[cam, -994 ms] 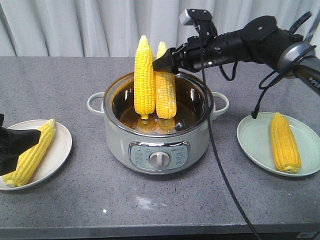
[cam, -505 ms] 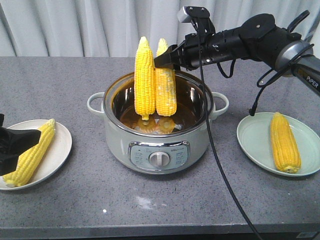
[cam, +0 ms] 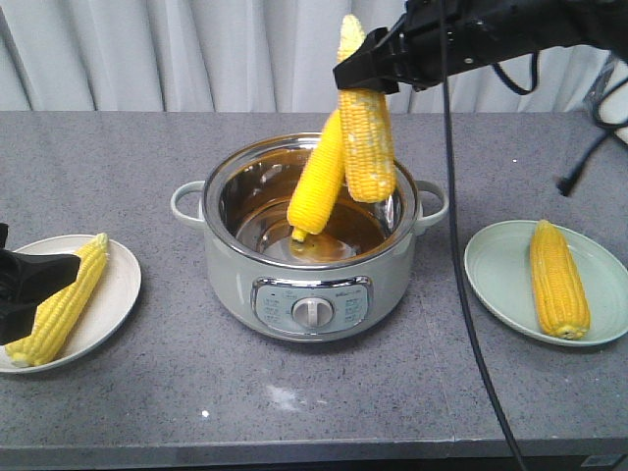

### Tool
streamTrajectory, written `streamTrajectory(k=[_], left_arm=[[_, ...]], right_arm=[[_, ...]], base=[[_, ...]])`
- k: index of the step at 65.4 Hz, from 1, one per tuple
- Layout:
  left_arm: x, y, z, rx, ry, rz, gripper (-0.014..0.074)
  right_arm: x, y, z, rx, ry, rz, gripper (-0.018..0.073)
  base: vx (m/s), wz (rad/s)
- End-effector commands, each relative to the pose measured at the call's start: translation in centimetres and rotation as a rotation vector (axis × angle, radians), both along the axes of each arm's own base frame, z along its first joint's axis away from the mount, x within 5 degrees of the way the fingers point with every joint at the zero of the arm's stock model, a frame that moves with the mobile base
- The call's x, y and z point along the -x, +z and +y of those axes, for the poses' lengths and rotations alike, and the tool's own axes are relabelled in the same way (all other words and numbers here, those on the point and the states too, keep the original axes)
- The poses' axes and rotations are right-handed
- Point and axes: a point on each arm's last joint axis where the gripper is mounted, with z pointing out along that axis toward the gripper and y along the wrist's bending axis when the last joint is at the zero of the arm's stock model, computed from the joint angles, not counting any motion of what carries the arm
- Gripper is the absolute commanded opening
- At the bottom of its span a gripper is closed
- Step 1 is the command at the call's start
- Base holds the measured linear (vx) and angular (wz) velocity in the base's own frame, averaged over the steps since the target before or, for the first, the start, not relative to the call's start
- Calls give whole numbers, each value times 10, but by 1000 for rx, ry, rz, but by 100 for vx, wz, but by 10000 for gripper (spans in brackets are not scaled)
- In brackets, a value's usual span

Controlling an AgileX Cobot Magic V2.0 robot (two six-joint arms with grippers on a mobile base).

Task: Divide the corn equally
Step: 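Grasp another corn cob in the pot with the right gripper and lift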

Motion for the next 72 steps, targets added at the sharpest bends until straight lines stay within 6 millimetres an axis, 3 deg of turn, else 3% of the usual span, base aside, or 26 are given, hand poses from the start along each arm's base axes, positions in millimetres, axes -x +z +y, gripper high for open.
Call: streamTrajectory(k=[1,21,40,54,72], left_arm=[[-1,13,-1,42,15,-77,544],[-1,13,-1,42,15,-77,544],[-1,13,-1,44,16,-76,544],[-1,13,-1,44,17,-77,544],[-4,23,-3,69,4,-98,544]], right_arm=[[30,31,-13,-43,-76,-139,153],[114,28,-40,-46,-183,-223,153],[168,4,-53,-41,-193,-193,153],[189,-7,-57,-38,-193,-183,153],[193,-9,-56,-31,-165,-159,153]], base=[[0,0],[0,0],[0,0],[0,0],[0,0]])
